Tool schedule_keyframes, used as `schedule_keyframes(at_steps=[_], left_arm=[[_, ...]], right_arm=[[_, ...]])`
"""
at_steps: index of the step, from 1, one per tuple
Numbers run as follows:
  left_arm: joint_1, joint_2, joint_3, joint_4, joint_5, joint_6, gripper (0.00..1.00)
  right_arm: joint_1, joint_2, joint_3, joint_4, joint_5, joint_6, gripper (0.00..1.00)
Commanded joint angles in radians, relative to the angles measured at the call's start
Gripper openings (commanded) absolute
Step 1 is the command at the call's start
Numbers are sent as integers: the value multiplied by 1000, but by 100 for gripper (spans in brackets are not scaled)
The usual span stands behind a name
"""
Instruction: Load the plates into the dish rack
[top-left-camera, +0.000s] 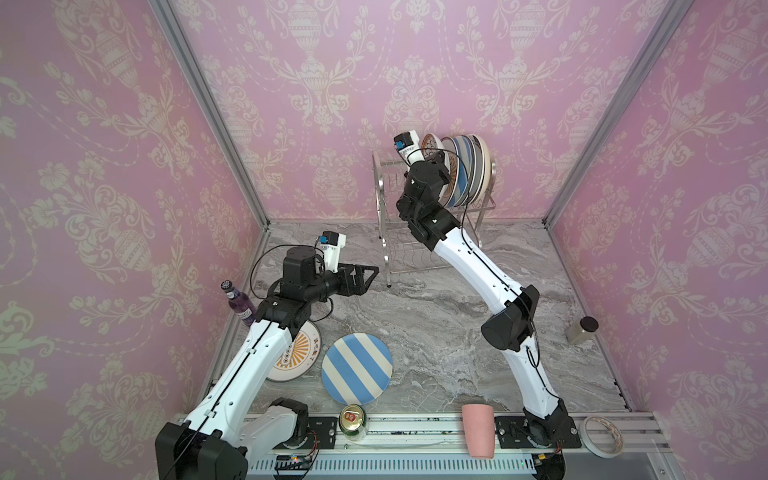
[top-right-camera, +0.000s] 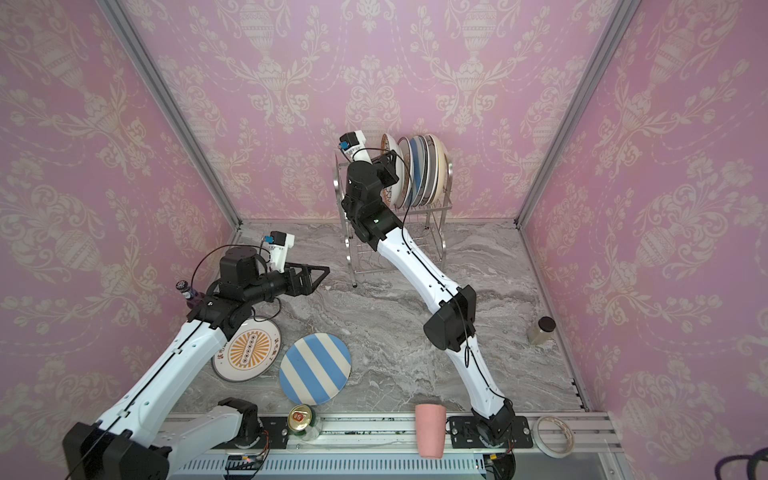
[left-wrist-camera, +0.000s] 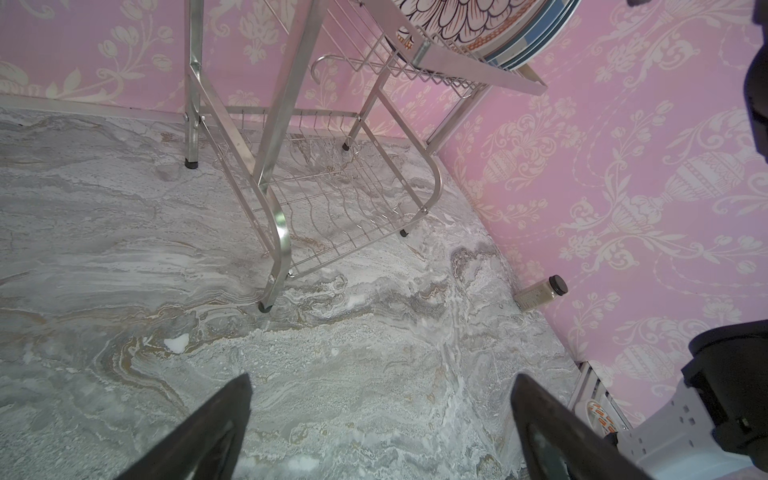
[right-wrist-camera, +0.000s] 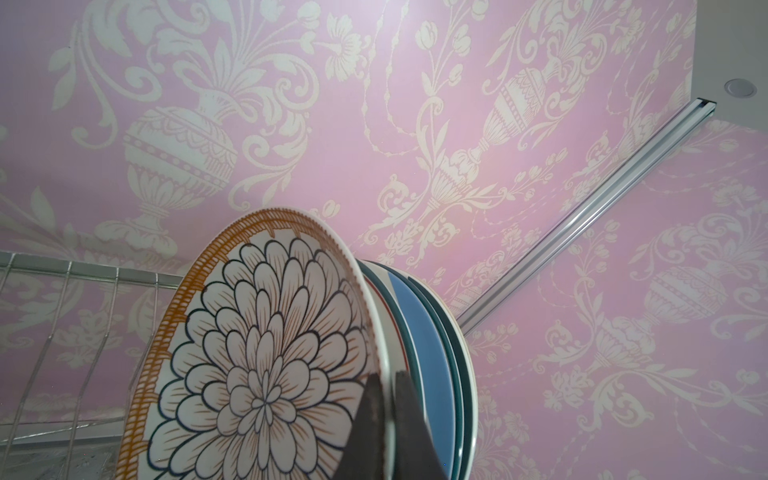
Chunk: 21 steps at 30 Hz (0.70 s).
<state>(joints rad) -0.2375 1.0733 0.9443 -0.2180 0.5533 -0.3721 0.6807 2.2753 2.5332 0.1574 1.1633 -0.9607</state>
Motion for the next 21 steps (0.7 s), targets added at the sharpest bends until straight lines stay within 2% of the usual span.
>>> schedule_keyframes(at_steps=[1,4,12,21], left_arm=[[7,-24,-6,12,20,8,99],[7,-26,4,-9,19,22,99],[8,-22,8,-10,14,25,99],[8,-18,5,-10,11,27,99]], right_arm=[[21,-46,-1,234,-28,-105,0],[23,27,106,279,-40,-218,0],[25,40,137,259,-92,-207,0],[9,64,128,321,-119,-301,0]])
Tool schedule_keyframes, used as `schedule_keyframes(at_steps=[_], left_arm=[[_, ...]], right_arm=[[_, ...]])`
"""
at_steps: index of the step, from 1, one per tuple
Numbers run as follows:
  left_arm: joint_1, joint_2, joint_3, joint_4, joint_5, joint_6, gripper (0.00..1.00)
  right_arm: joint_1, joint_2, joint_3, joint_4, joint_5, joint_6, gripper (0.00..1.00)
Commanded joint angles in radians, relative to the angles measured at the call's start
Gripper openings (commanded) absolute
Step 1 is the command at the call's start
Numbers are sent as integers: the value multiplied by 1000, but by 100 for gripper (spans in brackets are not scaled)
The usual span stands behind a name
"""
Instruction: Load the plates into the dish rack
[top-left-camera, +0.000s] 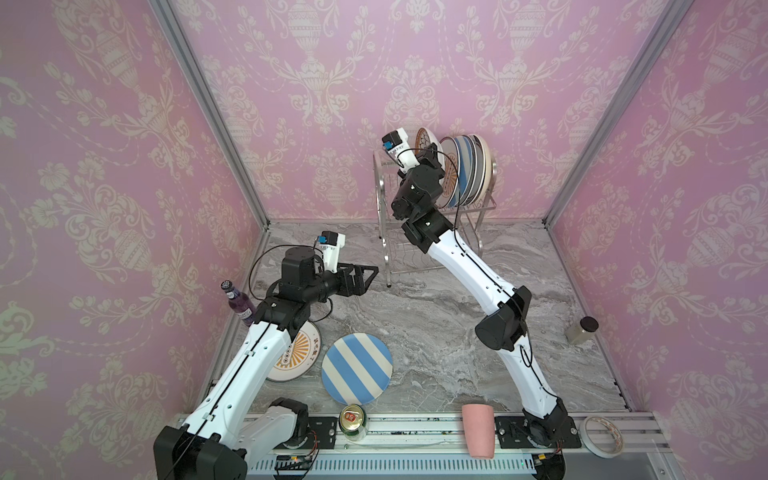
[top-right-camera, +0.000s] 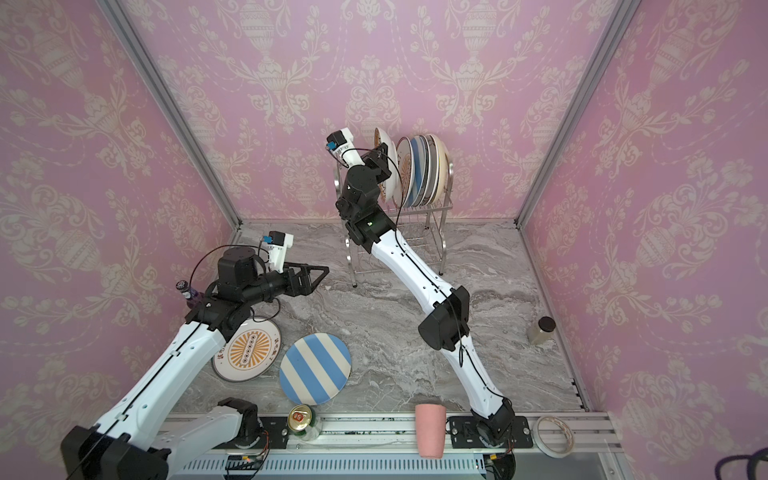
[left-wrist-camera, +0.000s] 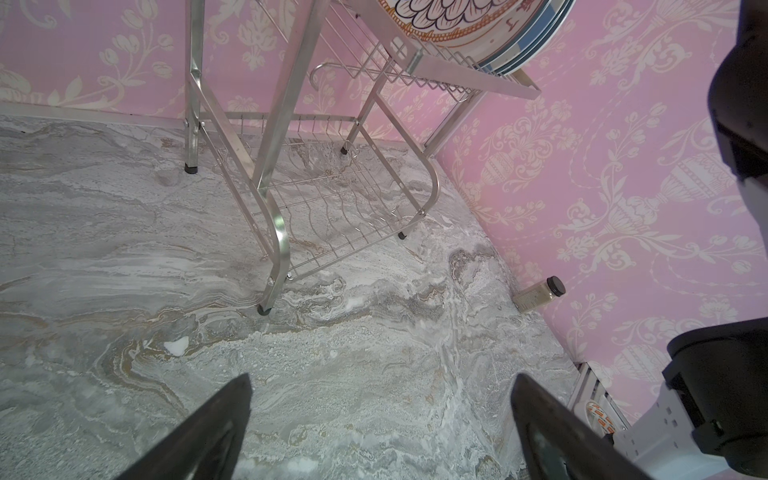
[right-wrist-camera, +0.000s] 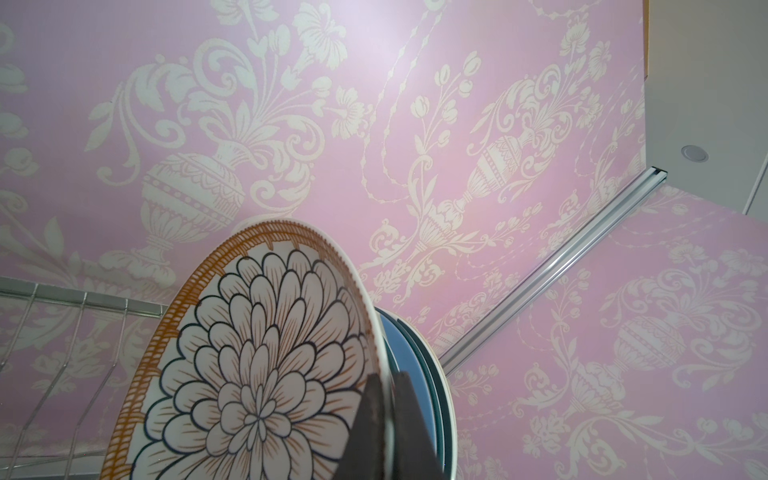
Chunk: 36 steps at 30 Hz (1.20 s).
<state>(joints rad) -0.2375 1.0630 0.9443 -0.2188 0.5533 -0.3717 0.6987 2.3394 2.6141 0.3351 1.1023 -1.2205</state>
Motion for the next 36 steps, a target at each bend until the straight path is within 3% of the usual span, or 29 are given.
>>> schedule_keyframes(at_steps=[1,28,36], left_arm=[[9,-8,5,-13,11,27,99],[16,-6,5,-17,8,33,99],[18,-11,-2,-15,7,30,99]], right_arm=[[-13,0,47,140,-59,-42,0],[-38,26,-58,199,-104,-108,0],[-36,8,-74,192,-99,-102,12]])
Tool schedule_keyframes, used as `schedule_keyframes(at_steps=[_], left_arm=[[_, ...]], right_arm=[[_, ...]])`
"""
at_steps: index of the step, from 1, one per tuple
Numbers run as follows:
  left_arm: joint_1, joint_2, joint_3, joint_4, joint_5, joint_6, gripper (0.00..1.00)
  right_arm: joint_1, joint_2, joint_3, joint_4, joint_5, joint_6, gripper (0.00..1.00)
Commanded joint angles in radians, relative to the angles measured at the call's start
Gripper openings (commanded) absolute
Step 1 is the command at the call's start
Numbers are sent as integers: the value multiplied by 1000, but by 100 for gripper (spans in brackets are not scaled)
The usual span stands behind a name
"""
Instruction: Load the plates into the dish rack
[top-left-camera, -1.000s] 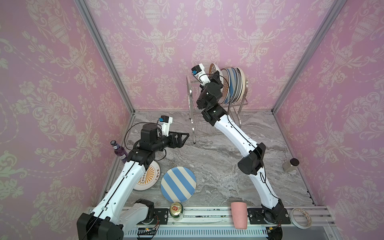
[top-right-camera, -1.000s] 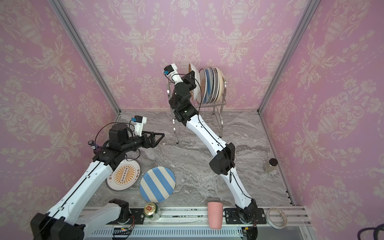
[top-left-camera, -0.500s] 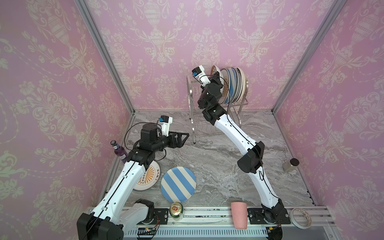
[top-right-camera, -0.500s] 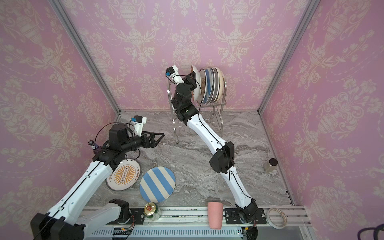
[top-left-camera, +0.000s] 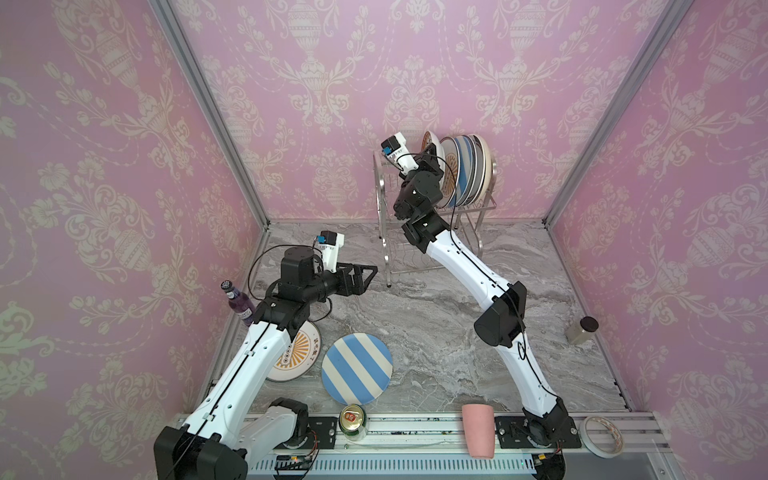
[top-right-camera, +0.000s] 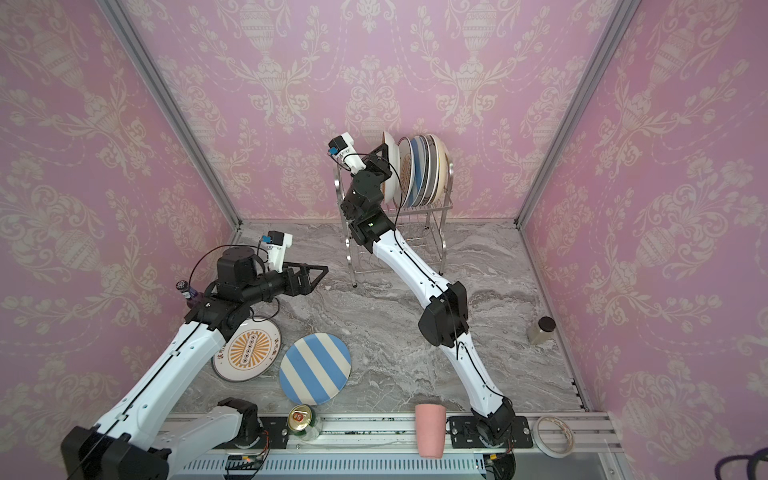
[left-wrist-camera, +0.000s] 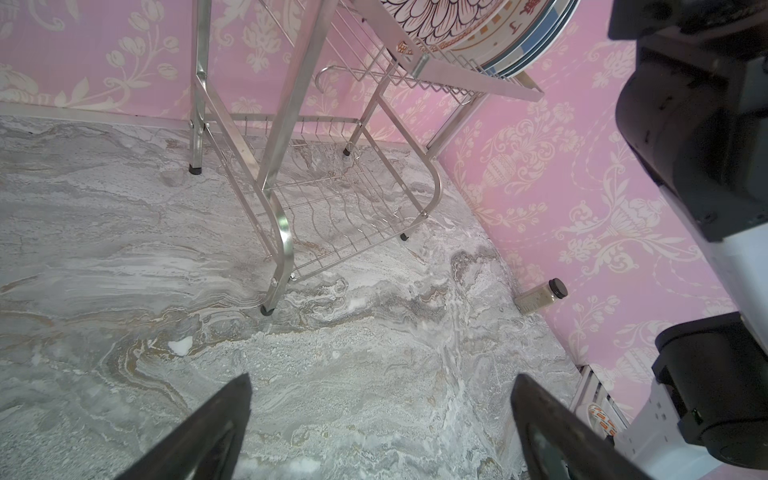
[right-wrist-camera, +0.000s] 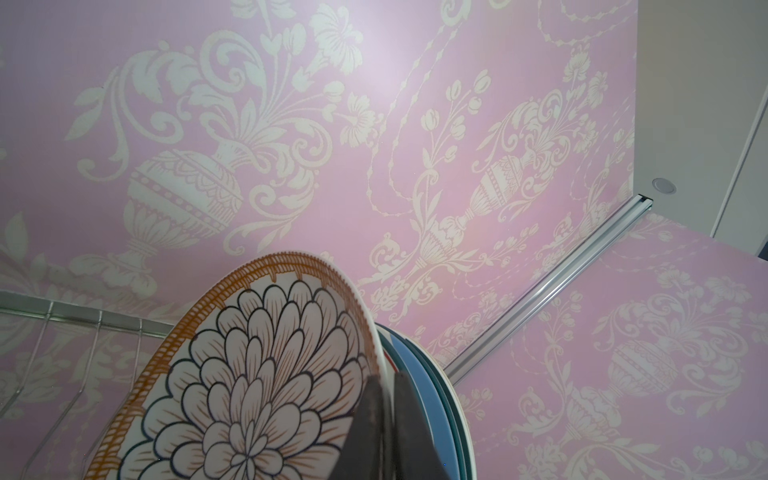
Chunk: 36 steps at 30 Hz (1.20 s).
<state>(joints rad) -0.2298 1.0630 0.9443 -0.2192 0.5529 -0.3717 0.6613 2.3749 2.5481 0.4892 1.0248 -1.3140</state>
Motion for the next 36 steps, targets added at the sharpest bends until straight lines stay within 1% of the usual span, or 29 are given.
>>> schedule_keyframes(at_steps=[1,4,12,14,16,18,19,20,21,22,23,24,25,26,28,30,32,34,36], left_arm=[[10,-11,-4,-14,7,31,99],[10,-11,-7,-7,7,26,99],[13,-6,-4,0,6,24,99],[14,-2,-2,5,1,26,99],[16,11,3,11,-3,26,99],[18,27,18,14,-14,30,99],[22,34,27,17,-21,34,99],[23,39,39,16,-34,42,99],[25,44,50,15,-50,49,99],[24,49,61,15,-70,60,99],[24,61,79,16,-86,75,99],[25,72,93,20,-97,89,99],[25,90,102,38,-109,101,99],[26,110,110,58,-112,110,99],[27,143,128,95,-110,122,99],[27,172,122,163,-115,127,99],[26,216,114,234,-93,149,99],[25,267,127,257,-84,185,99],[25,312,127,306,-63,204,99]], right_arm=[[1,-31,-8,31,-22,-5,14],[6,-43,-13,19,-19,4,17],[9,-95,-78,-2,3,52,17],[12,-105,-58,-69,14,94,27],[24,-121,-33,-143,24,137,32],[42,-161,-36,-208,34,190,34],[52,-187,-41,-268,37,249,39],[61,-221,-43,-364,37,337,42],[70,-254,-44,-476,27,443,43],[76,-291,-45,-603,9,574,46],[79,-331,-48,-737,-22,706,49],[78,-366,-53,-839,-52,819,49],[77,-409,-69,-930,-96,929,51],[74,-455,-98,-994,-140,1011,52],[74,-545,-180,-1071,-206,1133,54],[71,-651,-299,-1112,-268,1237,55],[50,-773,-448,-1127,-352,1354,56],[15,-883,-584,-1124,-453,1465,55],[-4,-969,-696,-1120,-515,1543,53]])
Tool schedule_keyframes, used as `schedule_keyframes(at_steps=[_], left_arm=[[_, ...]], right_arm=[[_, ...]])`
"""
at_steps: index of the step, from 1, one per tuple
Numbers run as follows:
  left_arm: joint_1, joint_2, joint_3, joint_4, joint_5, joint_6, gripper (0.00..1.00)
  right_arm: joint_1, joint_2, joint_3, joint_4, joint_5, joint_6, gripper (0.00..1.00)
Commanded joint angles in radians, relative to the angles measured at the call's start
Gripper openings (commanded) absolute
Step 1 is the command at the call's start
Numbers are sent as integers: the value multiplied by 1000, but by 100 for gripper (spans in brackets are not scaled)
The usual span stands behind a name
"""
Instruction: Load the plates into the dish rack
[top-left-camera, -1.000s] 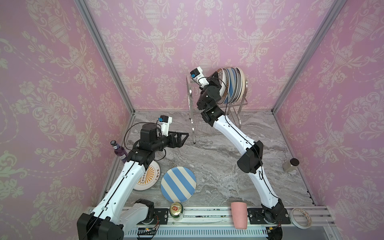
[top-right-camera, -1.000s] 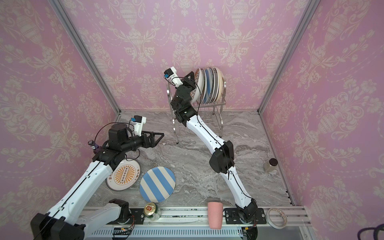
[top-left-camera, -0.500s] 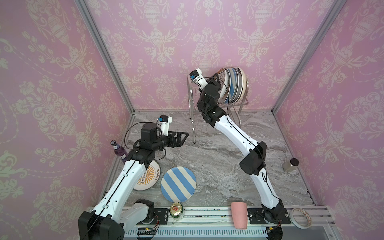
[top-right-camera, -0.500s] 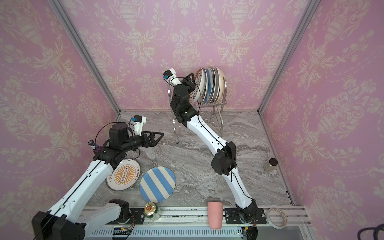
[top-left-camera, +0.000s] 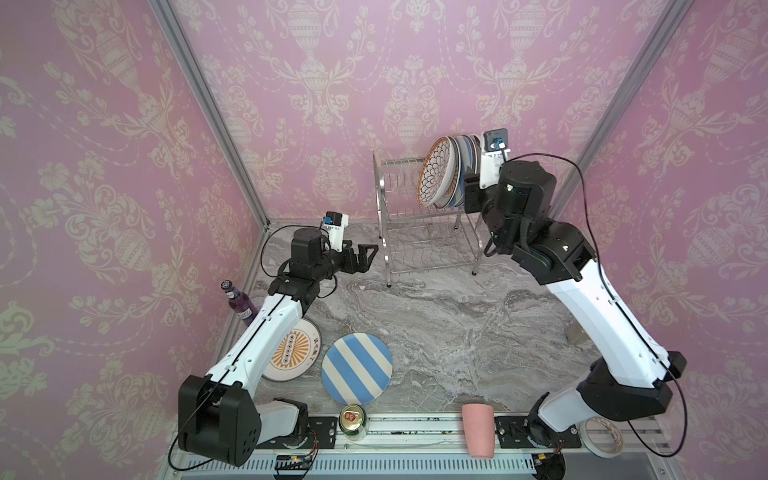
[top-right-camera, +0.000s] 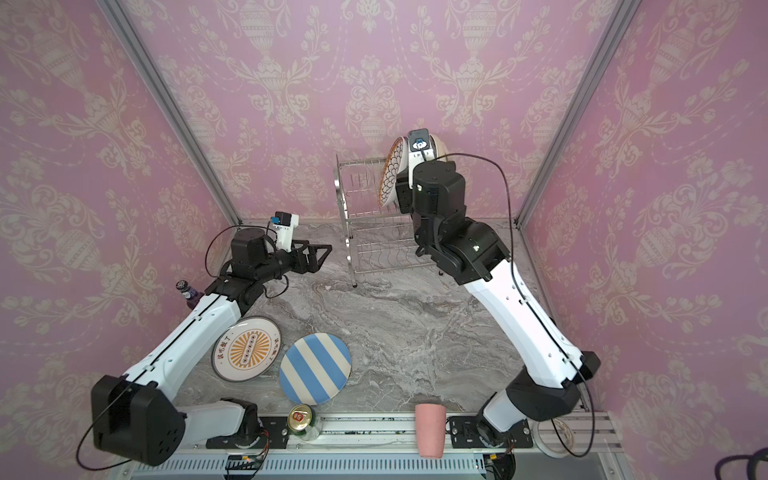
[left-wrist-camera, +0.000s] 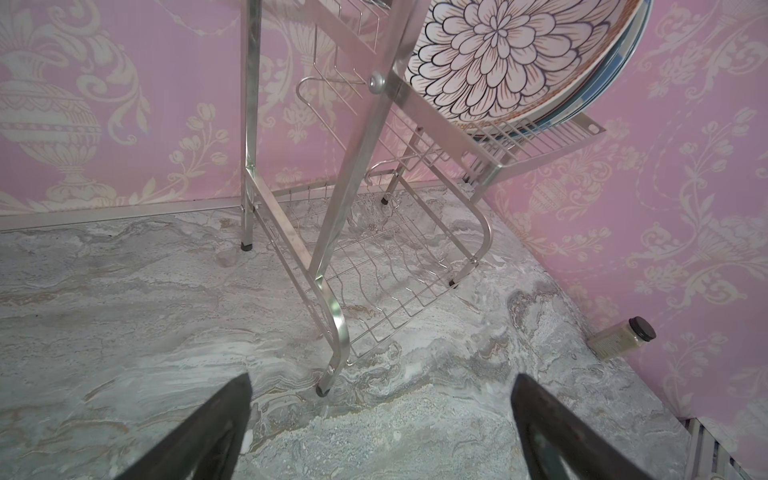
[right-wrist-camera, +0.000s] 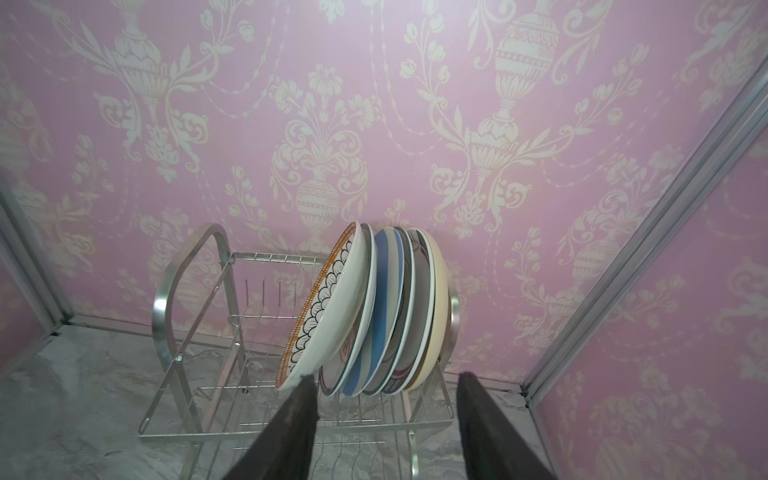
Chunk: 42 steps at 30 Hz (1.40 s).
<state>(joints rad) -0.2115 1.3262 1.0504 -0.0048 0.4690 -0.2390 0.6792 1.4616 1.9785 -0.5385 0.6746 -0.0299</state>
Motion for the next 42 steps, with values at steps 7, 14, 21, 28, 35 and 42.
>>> schedule_keyframes(at_steps=[7,14,21,28,35,42], left_arm=[[6,182,64,241,70,146,99],[5,333,183,289,116,172,99],[6,446,291,300,169,175,97],[-22,502,359,289,222,165,85],[-55,495,367,245,246,180,79],[-85,440,298,258,241,168,79]], right_arm=[[-26,-235,-372,-102,-233,413,52],[-26,-345,-528,-51,-252,458,53],[-24,-371,-572,-73,-253,458,53],[-24,-376,-560,-108,-207,434,53],[-24,-343,-544,-88,-214,442,57],[-25,-264,-498,-30,-226,454,59]])
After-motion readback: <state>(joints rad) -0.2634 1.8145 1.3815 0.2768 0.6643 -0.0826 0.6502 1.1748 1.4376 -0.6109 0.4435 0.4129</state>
